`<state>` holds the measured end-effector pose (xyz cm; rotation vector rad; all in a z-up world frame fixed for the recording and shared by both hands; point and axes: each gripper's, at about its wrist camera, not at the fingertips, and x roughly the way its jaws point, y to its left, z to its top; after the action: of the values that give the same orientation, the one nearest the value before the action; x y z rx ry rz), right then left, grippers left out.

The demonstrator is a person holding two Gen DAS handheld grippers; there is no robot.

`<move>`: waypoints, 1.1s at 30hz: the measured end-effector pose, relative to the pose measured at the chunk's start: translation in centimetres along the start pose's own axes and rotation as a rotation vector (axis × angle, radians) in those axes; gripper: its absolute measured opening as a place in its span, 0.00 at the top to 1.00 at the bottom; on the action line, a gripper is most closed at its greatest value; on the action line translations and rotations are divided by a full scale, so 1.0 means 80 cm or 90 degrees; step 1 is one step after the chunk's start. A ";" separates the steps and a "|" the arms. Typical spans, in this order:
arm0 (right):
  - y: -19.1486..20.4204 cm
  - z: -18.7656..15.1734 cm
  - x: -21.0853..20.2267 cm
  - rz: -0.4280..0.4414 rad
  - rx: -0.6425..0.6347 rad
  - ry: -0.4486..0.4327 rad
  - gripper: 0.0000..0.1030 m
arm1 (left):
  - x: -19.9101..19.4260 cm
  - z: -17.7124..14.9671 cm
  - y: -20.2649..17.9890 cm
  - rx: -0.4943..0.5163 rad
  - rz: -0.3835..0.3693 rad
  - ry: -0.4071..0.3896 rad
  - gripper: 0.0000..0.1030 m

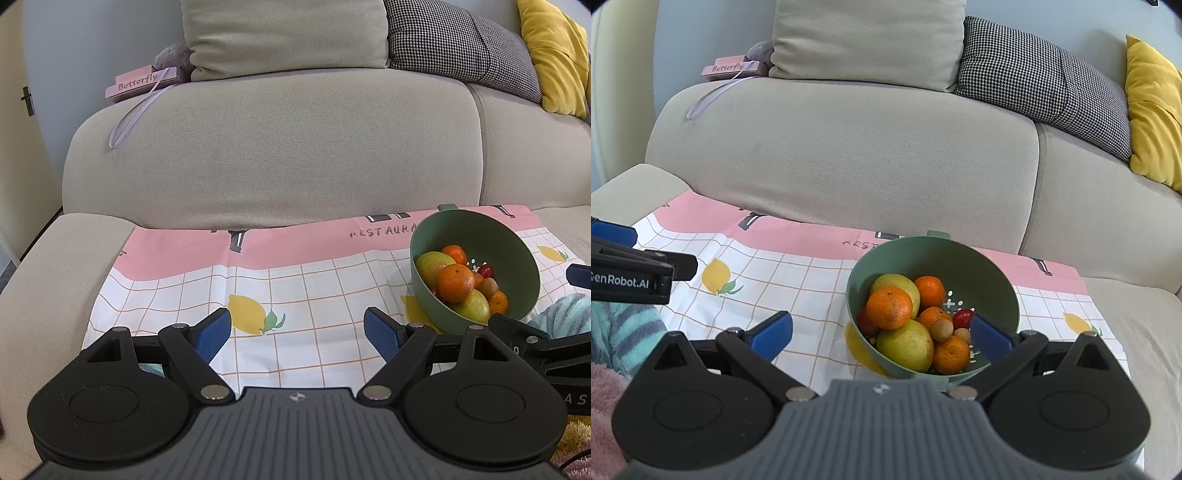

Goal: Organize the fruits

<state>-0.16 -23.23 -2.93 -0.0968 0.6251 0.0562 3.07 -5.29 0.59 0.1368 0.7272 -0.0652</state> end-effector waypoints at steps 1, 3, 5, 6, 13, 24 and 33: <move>0.000 0.000 0.000 0.000 0.001 0.000 0.04 | 0.000 0.000 -0.001 0.001 0.000 0.001 0.07; -0.002 0.000 0.000 0.001 0.001 0.000 0.04 | 0.000 0.000 -0.001 0.001 -0.001 0.001 0.07; -0.003 -0.001 0.000 0.002 0.002 0.000 0.04 | 0.000 0.000 -0.001 0.001 0.000 0.001 0.07; -0.004 0.000 0.001 0.003 0.002 0.001 0.04 | 0.001 -0.001 -0.001 0.002 0.000 0.001 0.07; -0.005 -0.001 0.002 0.007 0.001 0.003 0.04 | 0.001 -0.001 0.000 0.001 0.000 0.003 0.07; -0.008 0.000 0.005 0.011 0.001 0.007 0.04 | 0.002 -0.001 0.002 0.001 -0.001 0.006 0.07; -0.009 -0.001 0.005 0.011 -0.001 0.008 0.04 | 0.002 -0.002 0.004 -0.001 -0.001 0.008 0.07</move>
<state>0.18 -23.97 -3.16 -0.0941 0.6380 0.0728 3.16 -4.98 0.38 0.1351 0.7396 -0.0648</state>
